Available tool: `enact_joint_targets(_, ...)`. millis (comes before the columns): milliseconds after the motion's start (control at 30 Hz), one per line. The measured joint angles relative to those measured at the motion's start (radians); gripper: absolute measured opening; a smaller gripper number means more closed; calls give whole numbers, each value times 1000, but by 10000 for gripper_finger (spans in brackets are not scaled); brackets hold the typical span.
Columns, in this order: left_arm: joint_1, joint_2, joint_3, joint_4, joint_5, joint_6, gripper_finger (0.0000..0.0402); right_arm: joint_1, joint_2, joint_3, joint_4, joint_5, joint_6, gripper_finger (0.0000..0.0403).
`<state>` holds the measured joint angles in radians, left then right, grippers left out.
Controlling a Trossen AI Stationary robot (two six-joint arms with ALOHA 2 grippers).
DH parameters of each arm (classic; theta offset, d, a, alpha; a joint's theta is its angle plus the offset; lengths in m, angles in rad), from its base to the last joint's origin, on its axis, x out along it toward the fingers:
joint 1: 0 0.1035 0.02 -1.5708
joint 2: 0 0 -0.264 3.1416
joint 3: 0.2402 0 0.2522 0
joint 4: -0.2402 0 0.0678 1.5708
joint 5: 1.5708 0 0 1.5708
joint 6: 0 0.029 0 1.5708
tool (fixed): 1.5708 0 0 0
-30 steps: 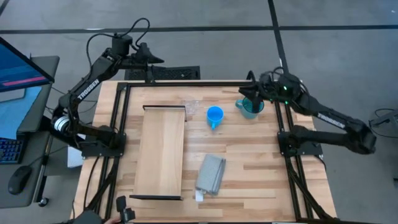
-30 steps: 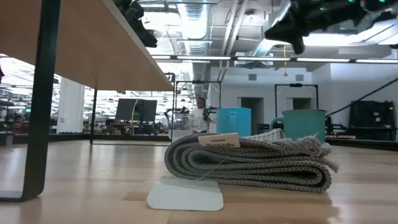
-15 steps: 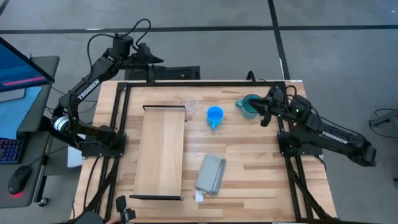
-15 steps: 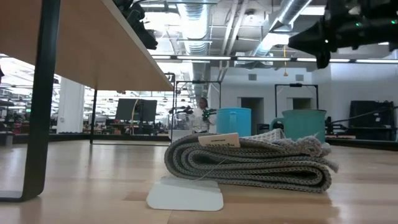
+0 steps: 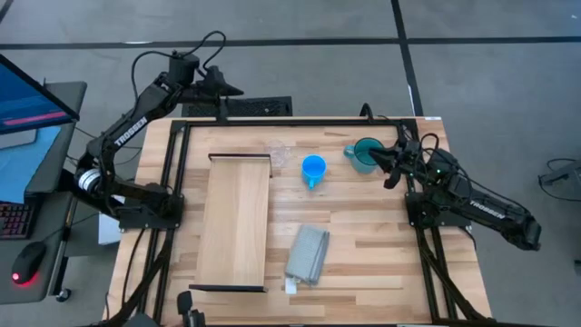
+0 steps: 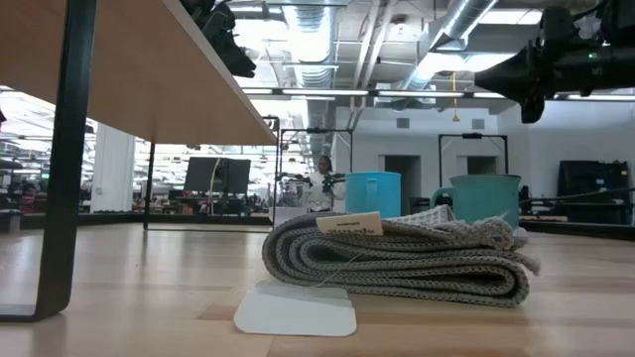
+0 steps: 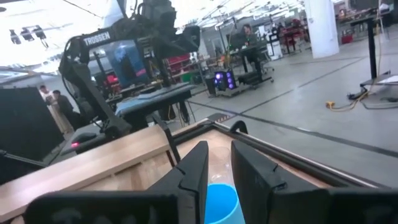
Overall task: Stack small to large cups/mugs on shelf
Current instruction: Put the transparent mug on the shelf
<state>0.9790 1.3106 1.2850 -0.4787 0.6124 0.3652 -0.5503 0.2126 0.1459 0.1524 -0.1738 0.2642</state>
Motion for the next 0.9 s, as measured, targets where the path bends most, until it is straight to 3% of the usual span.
enact_joint_targets(300,-62,1,0,20,-33,-100,169,-1,-4,0,2,47,0,93)
enact_joint_targets(533,-108,11,0,35,-288,-260,169,-2,-4,0,2,52,0,93)
enact_joint_targets(767,-140,73,0,42,-316,-554,169,-2,-4,0,2,52,60,93)
enact_joint_targets(900,-185,113,9,35,-310,-496,169,-2,-3,0,-2,52,77,93)
